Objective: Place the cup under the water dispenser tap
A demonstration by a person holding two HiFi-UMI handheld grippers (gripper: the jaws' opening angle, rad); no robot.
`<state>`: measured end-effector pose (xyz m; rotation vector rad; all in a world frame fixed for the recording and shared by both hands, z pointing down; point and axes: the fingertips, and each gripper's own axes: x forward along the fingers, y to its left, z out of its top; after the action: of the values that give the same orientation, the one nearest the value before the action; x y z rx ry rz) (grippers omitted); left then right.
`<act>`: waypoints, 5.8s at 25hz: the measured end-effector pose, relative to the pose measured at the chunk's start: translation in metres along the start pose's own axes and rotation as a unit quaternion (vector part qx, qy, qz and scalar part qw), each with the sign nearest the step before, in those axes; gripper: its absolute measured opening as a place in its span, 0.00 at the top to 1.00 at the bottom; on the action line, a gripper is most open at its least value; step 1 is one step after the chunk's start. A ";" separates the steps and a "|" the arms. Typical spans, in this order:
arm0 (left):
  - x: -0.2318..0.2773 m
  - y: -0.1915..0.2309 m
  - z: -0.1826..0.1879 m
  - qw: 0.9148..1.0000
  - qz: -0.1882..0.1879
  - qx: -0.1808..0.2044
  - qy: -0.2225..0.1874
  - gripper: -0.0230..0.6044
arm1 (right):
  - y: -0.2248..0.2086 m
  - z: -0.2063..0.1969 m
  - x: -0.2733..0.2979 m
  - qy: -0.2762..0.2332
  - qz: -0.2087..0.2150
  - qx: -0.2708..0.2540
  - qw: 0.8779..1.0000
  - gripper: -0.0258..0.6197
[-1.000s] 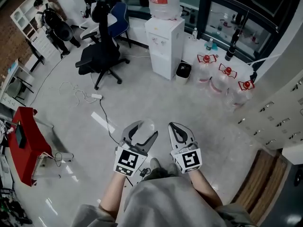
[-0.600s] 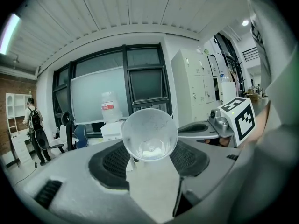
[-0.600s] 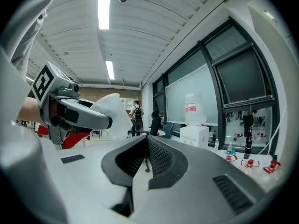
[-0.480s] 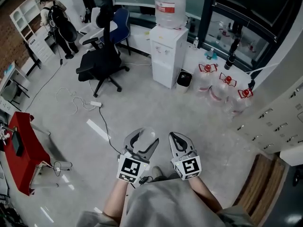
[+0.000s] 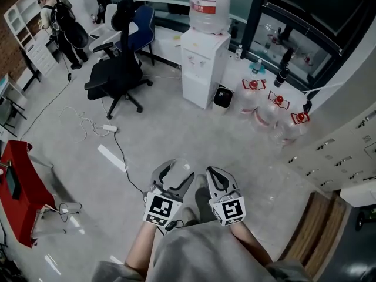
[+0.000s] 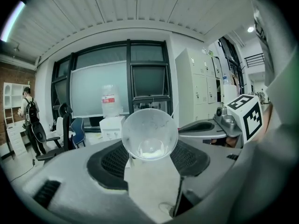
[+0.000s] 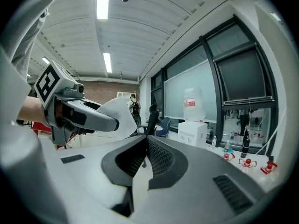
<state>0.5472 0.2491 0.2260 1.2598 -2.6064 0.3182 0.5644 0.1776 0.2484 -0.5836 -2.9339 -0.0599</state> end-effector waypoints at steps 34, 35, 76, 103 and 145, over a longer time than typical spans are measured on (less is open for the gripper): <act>0.222 0.137 0.050 0.998 0.034 0.002 0.051 0.53 | -0.189 0.020 0.198 -0.010 0.039 0.055 0.998 0.94; 0.226 0.138 0.051 0.998 0.035 0.003 0.052 0.53 | -0.192 0.021 0.202 -0.011 0.040 0.057 0.997 0.94; 0.346 0.380 0.028 0.997 -0.054 0.007 0.063 0.53 | -0.232 0.035 0.443 0.021 -0.063 0.081 0.995 0.94; 0.442 0.443 0.013 0.990 -0.114 0.003 0.085 0.53 | -0.288 0.019 0.523 0.056 -0.119 0.086 0.988 0.94; 0.621 0.512 -0.059 0.947 -0.235 0.142 0.166 0.53 | -0.395 -0.034 0.624 0.057 -0.334 0.205 0.918 0.94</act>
<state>-0.2257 0.1187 0.4179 1.6990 -1.9525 0.7572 -0.1523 0.0465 0.3742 0.4696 -2.7551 0.4177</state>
